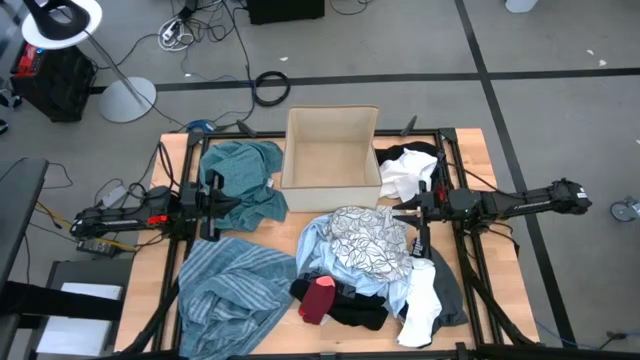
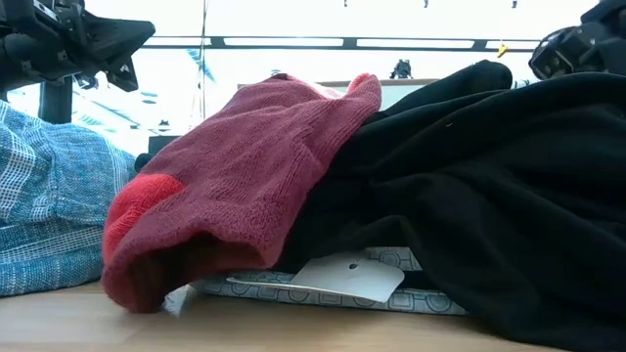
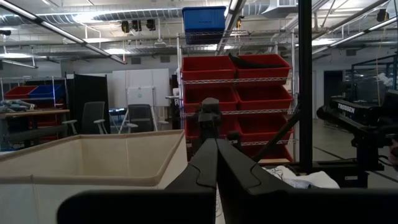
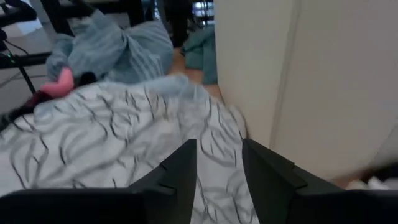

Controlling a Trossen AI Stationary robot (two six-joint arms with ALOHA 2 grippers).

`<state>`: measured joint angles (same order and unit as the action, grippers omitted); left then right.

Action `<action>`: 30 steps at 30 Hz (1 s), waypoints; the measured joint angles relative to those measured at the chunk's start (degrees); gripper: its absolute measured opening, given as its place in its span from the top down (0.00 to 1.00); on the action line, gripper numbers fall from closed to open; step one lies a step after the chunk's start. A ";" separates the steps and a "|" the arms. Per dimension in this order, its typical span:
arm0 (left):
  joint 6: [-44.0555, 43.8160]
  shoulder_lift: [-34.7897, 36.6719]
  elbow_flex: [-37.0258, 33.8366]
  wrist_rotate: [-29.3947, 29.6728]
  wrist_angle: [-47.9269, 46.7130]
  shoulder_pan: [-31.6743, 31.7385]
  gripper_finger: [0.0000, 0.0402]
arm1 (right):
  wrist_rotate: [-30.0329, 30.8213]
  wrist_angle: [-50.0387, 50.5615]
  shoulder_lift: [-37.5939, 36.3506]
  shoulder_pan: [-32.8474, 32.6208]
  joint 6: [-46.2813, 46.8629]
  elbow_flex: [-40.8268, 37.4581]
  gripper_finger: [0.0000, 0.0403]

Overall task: Sort clothes
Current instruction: Put the white patterned shirt into the white laundry bin

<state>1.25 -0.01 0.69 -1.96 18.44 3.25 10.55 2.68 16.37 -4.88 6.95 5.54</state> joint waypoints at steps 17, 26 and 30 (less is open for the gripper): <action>-0.02 0.00 0.00 -0.02 0.00 0.02 0.98 | 0.00 2.65 23.19 -6.69 -3.39 20.75 0.83; -0.02 0.01 0.00 0.00 0.00 0.01 0.98 | -0.26 5.76 36.52 -7.50 2.46 32.03 0.75; -0.02 0.02 0.00 0.00 0.00 0.00 0.98 | -1.04 9.62 41.66 -7.50 2.50 35.52 0.65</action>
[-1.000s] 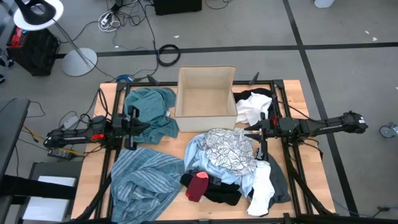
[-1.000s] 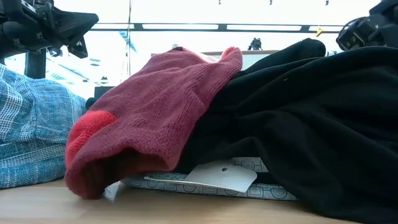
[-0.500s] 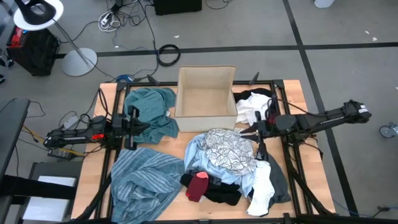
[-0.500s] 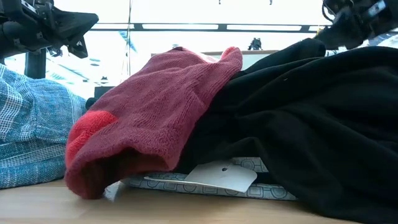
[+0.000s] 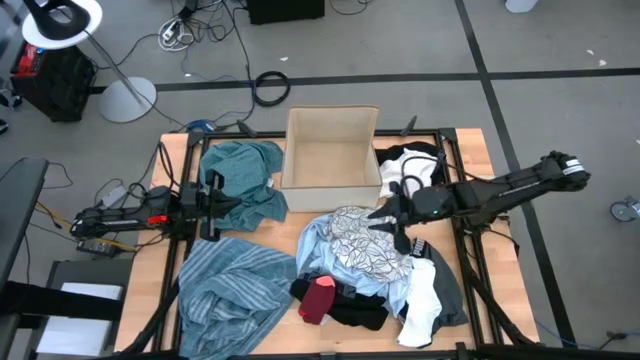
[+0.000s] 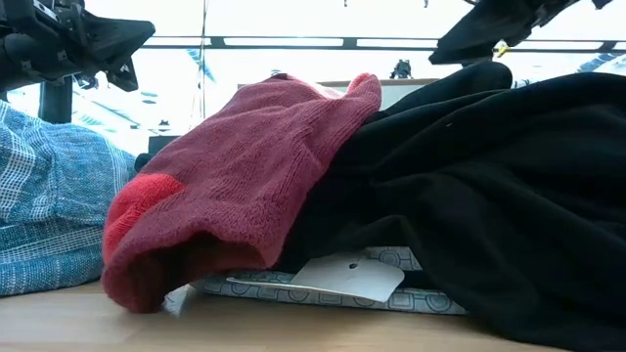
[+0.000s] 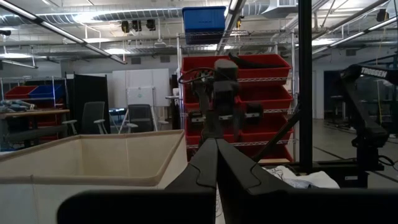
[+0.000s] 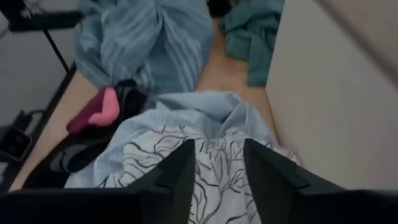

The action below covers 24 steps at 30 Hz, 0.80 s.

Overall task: Sort clothes
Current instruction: Put the white patterned shirt into the white laundry bin

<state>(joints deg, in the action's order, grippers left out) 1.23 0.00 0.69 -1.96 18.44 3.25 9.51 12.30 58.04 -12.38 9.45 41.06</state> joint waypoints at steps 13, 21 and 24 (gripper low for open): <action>0.02 0.00 0.00 0.01 0.00 0.00 0.98 | -2.29 2.38 13.39 0.00 -2.23 1.40 0.49; 0.00 -0.02 0.00 0.01 0.00 0.02 0.98 | -2.28 2.38 18.57 0.00 -2.32 1.40 0.57; 0.00 -0.01 0.00 -0.01 0.00 0.02 0.98 | -2.24 2.37 18.85 0.00 -3.76 1.43 0.75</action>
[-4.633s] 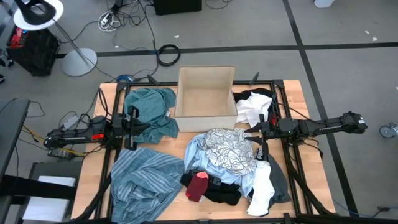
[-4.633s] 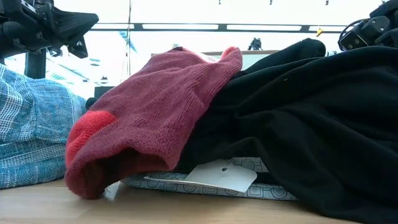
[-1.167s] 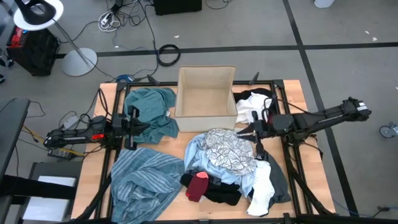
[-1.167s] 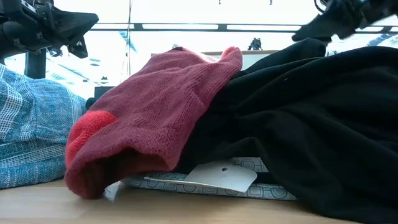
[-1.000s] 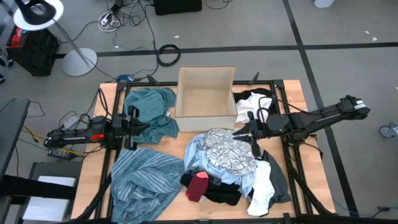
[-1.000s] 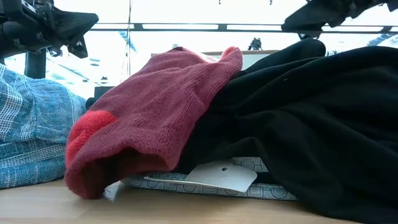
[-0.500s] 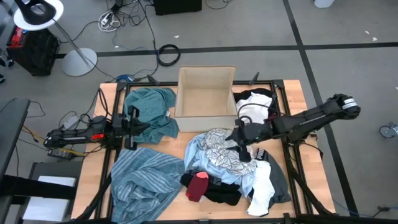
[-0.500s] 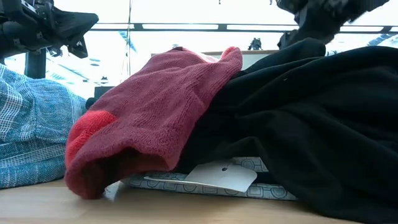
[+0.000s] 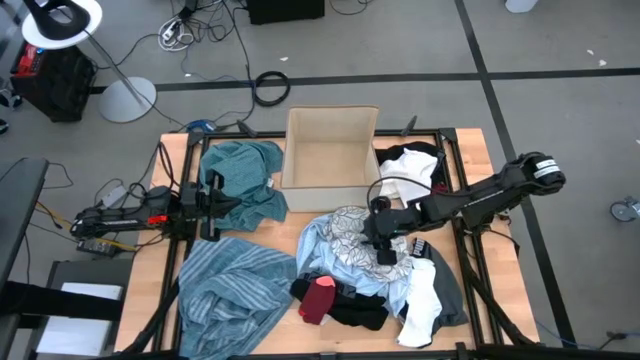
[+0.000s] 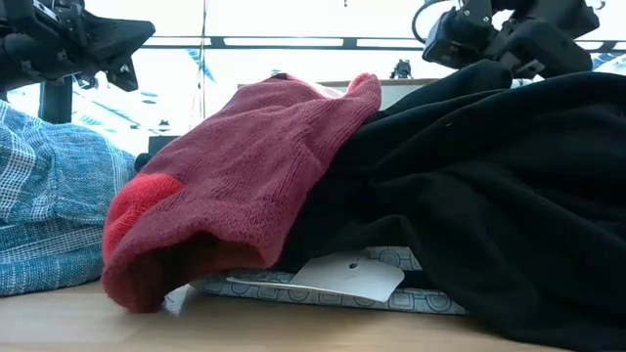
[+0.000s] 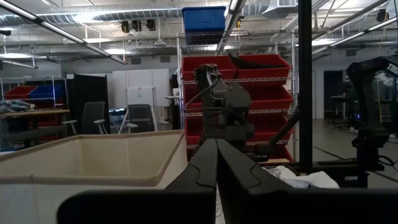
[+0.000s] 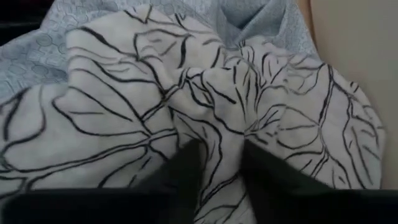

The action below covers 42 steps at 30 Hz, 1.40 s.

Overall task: Sort clothes
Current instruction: Put the white patterned shirt into the white laundry bin

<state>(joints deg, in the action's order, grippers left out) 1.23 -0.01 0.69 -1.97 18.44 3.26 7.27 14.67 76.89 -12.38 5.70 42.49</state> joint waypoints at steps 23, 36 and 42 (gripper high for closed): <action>0.00 0.00 0.00 0.02 0.00 0.00 0.98 | 13.80 22.74 -2.06 4.00 -12.15 48.62 1.00; 0.00 0.01 0.00 0.00 0.00 -0.01 0.98 | 12.85 -7.29 -1.73 15.45 -24.02 56.21 1.00; 0.02 0.00 0.00 0.01 0.02 -0.02 0.98 | 5.74 -19.80 1.65 22.19 -23.98 56.27 1.00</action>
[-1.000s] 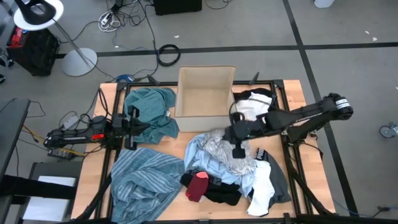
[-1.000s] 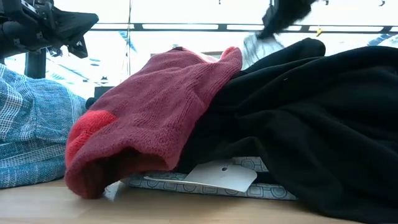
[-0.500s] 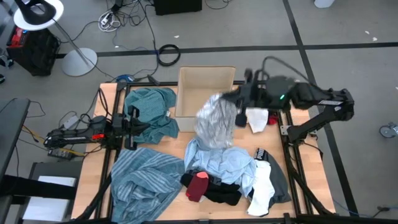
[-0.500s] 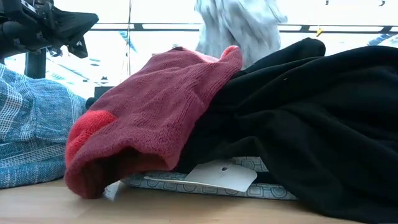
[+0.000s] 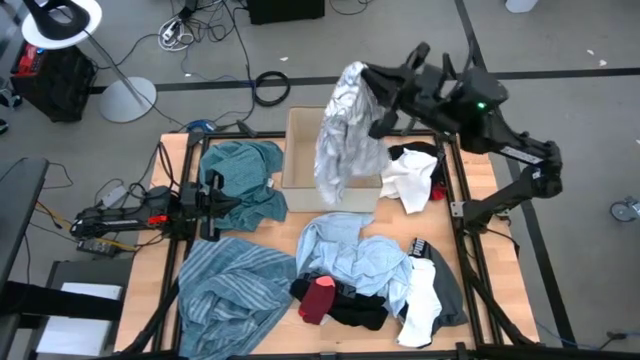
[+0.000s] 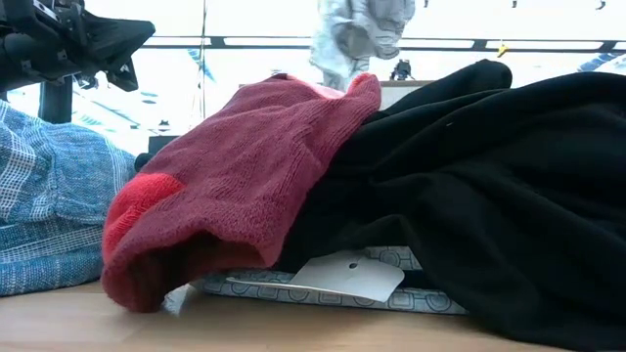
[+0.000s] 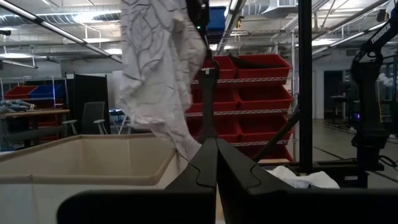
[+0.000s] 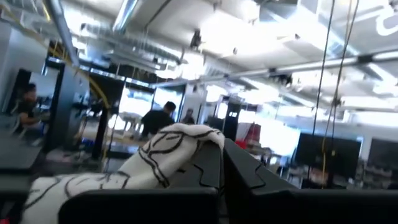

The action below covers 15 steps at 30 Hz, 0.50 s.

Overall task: Sort clothes
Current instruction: Put the white patterned shirt into the white laundry bin

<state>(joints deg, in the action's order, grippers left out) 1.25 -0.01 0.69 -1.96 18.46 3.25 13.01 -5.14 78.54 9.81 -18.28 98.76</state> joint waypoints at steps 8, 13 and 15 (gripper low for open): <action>-0.01 0.02 0.00 -0.02 0.02 0.01 0.98 | -5.46 -9.09 7.33 5.06 2.89 -0.02 1.00; -0.02 0.02 0.00 -0.02 -0.01 0.02 0.98 | -4.21 0.73 9.40 6.78 3.96 -0.09 1.00; -0.01 0.02 0.00 -0.01 0.00 0.01 0.98 | -2.26 7.92 9.26 7.46 6.02 -0.09 1.00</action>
<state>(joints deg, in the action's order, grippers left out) 1.25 0.01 0.69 -1.97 18.46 3.26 10.75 2.79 87.81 17.27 -12.26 98.67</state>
